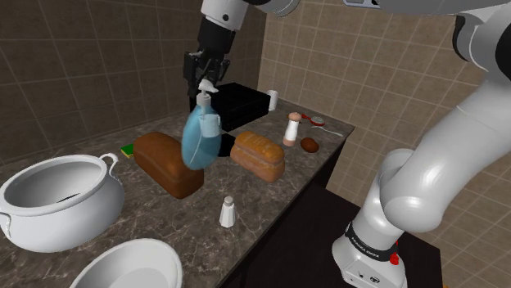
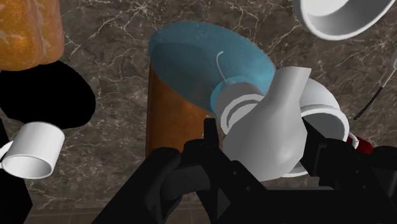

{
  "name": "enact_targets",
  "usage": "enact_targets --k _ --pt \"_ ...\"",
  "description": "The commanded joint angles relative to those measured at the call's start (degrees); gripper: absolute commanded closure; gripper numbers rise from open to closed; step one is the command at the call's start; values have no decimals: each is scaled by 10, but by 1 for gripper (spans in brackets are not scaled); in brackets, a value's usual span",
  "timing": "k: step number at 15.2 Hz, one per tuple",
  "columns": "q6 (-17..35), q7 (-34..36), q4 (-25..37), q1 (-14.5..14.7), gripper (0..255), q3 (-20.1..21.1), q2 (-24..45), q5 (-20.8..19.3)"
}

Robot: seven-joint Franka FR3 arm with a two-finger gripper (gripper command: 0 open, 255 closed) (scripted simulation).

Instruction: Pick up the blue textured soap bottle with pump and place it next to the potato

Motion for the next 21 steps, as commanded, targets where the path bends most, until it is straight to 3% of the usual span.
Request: enact_targets --k 1,21 --pt "-15 2 18 -1 255 -1 3 -1" --pt "-173 26 223 -3 255 -2 48 -14"
